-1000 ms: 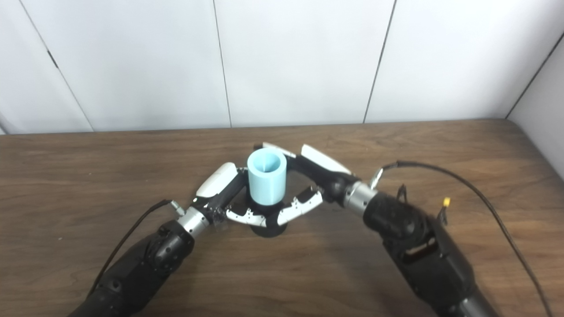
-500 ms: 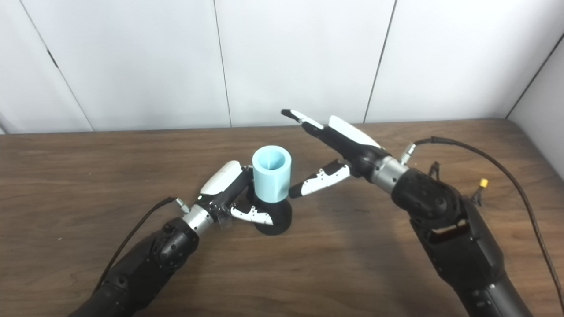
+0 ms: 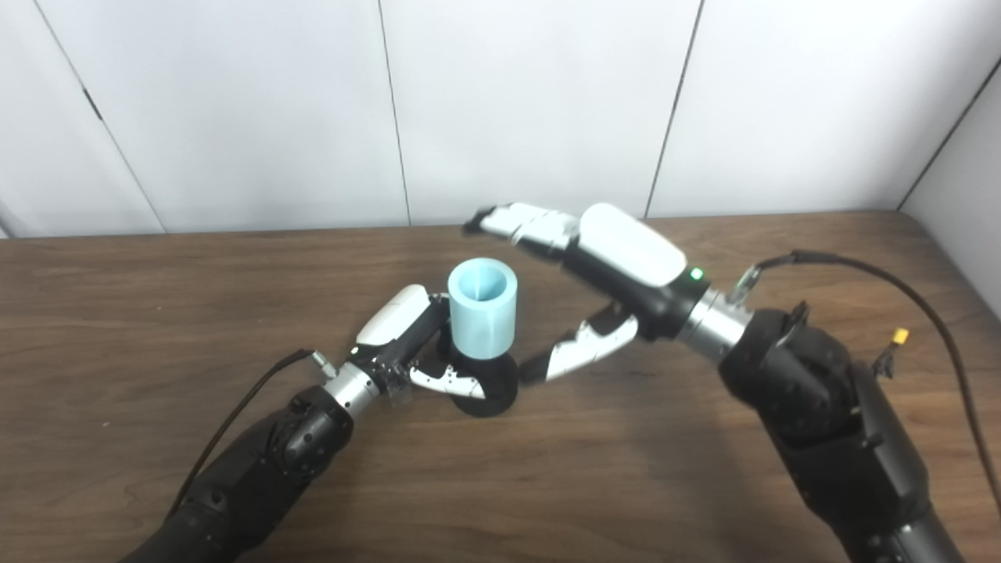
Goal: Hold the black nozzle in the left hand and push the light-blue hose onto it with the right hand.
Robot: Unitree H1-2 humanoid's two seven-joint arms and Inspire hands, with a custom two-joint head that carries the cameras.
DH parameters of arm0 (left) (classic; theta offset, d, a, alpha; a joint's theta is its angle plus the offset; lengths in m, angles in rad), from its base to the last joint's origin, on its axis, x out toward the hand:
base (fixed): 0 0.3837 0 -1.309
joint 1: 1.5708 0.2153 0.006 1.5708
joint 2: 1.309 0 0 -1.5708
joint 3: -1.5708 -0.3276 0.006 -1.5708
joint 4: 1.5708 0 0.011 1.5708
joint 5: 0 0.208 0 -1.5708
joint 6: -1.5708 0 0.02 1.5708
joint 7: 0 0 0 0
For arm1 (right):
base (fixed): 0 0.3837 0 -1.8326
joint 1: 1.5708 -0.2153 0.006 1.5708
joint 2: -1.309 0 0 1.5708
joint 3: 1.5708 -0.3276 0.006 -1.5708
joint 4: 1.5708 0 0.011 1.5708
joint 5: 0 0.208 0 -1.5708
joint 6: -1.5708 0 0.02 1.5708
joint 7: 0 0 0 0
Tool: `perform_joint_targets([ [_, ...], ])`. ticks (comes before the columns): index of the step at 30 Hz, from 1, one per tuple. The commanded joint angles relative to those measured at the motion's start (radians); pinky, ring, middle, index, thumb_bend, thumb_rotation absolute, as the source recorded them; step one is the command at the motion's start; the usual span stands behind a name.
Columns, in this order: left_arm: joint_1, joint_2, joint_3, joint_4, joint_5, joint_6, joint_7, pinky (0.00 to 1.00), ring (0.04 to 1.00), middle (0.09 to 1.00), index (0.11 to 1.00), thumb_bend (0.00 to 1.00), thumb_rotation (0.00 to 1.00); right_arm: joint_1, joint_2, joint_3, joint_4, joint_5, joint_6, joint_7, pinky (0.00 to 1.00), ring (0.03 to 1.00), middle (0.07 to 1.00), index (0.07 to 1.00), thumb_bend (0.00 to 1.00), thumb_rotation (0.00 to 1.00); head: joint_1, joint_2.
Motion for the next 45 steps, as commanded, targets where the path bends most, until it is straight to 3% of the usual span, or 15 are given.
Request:
perform_joint_targets([
  [1,0.156,0.010,-0.060,0.125,0.074,0.070,-0.073,0.37,0.420,0.489,0.495,0.50,0.00,-0.032,-0.014,-0.008,-0.054,-0.040,-0.045,-0.026,0.95,0.990,0.958,0.928,0.67,0.94,-0.001,0.000],
  [9,0.157,0.011,-0.060,0.125,0.074,0.069,-0.074,0.36,0.415,0.485,0.499,0.50,0.00,-0.034,-0.012,0.018,-0.059,-0.056,0.005,0.033,0.95,0.990,0.983,0.984,0.72,0.98,0.002,0.000],
  [22,0.162,0.015,-0.060,0.116,0.074,0.065,-0.073,0.37,0.420,0.486,0.495,0.50,0.00,-0.023,-0.020,0.071,-0.067,-0.095,0.076,0.146,0.97,1.000,0.995,0.989,0.77,0.99,0.002,0.007],
  [34,0.166,0.016,-0.058,0.097,0.071,0.085,-0.088,0.36,0.412,0.486,0.497,0.50,0.00,-0.025,-0.069,0.126,-0.065,-0.097,0.136,0.225,0.94,0.976,0.983,0.990,0.79,0.98,0.008,0.023],
  [38,0.169,0.018,-0.058,0.088,0.072,0.087,-0.088,0.36,0.410,0.484,0.500,0.50,0.00,-0.030,-0.069,0.152,-0.075,-0.100,0.154,0.232,0.92,0.975,0.967,0.946,0.81,0.95,0.007,0.024],
  [45,0.169,0.017,-0.059,0.081,0.075,0.093,-0.087,0.37,0.418,0.484,0.497,0.50,0.00,-0.029,-0.070,0.209,-0.056,-0.122,0.112,0.226,0.90,0.976,0.931,0.883,0.83,0.95,0.011,0.028],
])
